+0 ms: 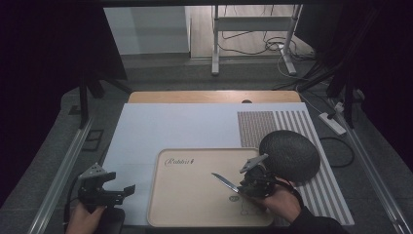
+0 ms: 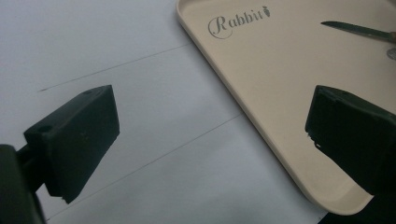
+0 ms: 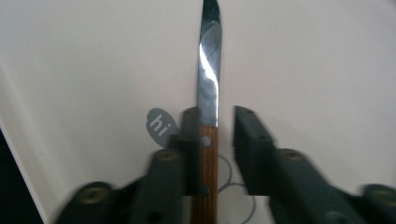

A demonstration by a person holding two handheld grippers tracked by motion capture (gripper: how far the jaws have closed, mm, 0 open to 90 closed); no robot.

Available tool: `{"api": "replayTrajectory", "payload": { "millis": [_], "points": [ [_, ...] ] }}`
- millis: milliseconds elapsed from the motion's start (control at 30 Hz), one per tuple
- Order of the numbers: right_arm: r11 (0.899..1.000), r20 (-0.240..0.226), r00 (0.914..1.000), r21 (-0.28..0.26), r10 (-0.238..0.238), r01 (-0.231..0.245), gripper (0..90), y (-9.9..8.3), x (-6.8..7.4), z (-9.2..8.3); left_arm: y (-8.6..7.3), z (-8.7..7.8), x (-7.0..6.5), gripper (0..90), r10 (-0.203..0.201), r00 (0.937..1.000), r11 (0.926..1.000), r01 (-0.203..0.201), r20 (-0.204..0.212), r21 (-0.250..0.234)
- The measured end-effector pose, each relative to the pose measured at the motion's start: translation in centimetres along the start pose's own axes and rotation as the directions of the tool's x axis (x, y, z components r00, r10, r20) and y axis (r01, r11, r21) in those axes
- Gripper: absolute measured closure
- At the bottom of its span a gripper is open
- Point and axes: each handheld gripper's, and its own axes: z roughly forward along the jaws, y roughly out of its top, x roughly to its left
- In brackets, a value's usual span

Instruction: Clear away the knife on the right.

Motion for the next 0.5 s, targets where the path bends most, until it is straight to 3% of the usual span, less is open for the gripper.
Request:
{"api": "replayTrajectory", "payload": {
  "millis": [67,133,267,333,500],
  "points": [
    [0.999,-0.025,0.9992,0.007,-0.032,0.032,89.2,0.3,0.4,0.1,0.0,0.0,0.0,2.9,0.002,1.0000,1.0000,-0.002,-0.001,0.001],
    [0.998,-0.067,0.9961,0.032,-0.057,0.060,89.3,0.6,0.9,0.8,0.0,0.0,-0.1,3.0,0.003,1.0000,1.0000,-0.003,-0.001,0.002],
    [0.991,-0.079,0.9909,0.073,-0.109,0.115,89.3,1.0,1.6,2.1,0.0,0.0,0.0,3.0,0.003,1.0000,1.0000,-0.003,-0.001,0.002],
    [0.989,-0.060,0.9916,0.081,-0.115,0.120,89.3,1.0,1.4,2.5,0.0,0.0,0.0,3.0,0.003,1.0000,1.0000,-0.003,-0.001,0.001],
    [0.995,-0.055,0.9966,0.077,-0.062,0.066,89.3,0.6,0.3,2.3,0.0,0.0,-0.1,3.1,0.006,1.0000,1.0000,-0.006,0.000,0.001]
  ]
}}
